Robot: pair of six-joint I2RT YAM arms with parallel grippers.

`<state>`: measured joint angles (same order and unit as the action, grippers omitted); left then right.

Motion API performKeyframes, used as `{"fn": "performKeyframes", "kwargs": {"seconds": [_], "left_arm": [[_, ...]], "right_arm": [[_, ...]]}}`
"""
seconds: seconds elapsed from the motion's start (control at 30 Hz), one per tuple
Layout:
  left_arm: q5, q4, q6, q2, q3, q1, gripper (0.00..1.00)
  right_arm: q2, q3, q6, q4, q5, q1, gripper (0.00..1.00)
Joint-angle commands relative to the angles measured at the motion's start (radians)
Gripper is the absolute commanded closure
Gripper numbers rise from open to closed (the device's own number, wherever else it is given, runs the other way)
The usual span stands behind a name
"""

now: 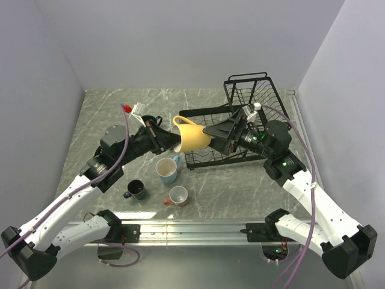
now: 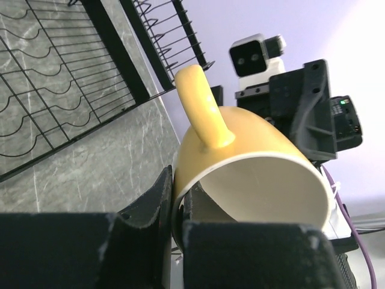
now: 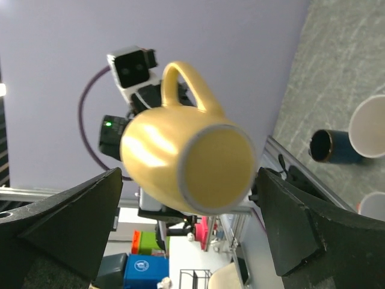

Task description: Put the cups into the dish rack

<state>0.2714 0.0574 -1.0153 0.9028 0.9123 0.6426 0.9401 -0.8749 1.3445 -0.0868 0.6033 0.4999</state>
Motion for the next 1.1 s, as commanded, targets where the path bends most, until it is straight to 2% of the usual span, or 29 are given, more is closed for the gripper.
{"fn": "performKeyframes", "kwargs": {"seconds": [0.0, 0.23, 0.37, 0.57, 0.77, 0.97, 1.07], "left_arm": [[-0.067, -0.077, 0.003, -0.073, 0.096, 0.017, 1.00], [-0.066, -0.272, -0.055, -0.160, -0.047, 0.017, 0.99], [-0.029, -0.320, -0.036, -0.113, -0.044, 0.019, 1.00], [0.021, -0.430, -0.017, 0.017, -0.010, 0.019, 1.00], [0.066, -0.407, 0.038, 0.122, 0.065, 0.012, 0.99], [0.081, -0.390, 0.053, 0.114, 0.042, -0.003, 0.99], [0.061, -0.361, 0.064, 0.088, 0.020, -0.012, 0.99]], "right_arm": [[-0.001, -0.009, -0.033, 0.013, 0.061, 0.008, 0.01], [0.067, -0.012, 0.157, -0.249, 0.099, 0.028, 0.01], [0.118, -0.102, 0.188, -0.266, 0.098, 0.045, 0.01], [0.163, -0.121, 0.275, -0.337, 0.058, 0.072, 0.01], [0.195, -0.142, 0.294, -0.347, 0.021, 0.083, 0.01], [0.215, -0.138, 0.314, -0.364, -0.023, 0.089, 0.03], [0.212, -0.131, 0.314, -0.367, -0.049, 0.088, 0.13]]}}
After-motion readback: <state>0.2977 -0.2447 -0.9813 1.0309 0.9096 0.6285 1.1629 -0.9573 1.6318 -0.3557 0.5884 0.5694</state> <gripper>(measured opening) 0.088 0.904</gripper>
